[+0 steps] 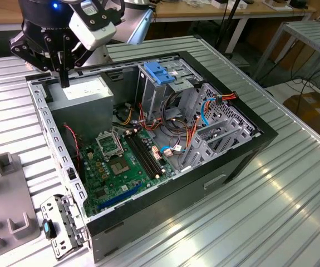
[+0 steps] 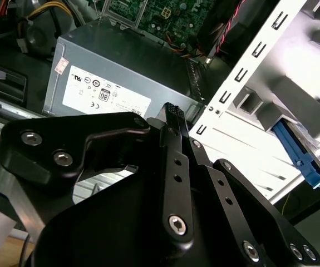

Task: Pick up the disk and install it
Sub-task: 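Reach for the disk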

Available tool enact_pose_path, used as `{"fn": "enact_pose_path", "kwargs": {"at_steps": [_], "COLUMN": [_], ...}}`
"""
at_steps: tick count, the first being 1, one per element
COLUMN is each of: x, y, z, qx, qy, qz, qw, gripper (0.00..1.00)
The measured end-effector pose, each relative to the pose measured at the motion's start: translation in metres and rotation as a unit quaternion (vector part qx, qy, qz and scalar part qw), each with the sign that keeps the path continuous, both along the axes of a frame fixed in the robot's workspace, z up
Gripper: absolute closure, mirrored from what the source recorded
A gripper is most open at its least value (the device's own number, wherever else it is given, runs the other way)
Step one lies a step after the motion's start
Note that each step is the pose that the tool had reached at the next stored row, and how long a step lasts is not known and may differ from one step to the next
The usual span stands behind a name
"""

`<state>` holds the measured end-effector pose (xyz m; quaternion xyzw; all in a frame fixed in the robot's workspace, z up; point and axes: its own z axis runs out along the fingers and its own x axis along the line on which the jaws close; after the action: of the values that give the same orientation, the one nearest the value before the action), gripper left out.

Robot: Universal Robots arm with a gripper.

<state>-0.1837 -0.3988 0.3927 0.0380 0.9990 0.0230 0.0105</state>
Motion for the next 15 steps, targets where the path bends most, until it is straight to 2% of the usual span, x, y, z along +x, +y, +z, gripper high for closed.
{"fn": "enact_pose_path", "kwargs": {"at_steps": [15], "x": [-0.0094], "y": [0.0000], "z": [0.0000], "qx": [0.0000], "qy": [0.0002], "qz": [0.000], "qw": [1.00000], "gripper": [0.89]}}
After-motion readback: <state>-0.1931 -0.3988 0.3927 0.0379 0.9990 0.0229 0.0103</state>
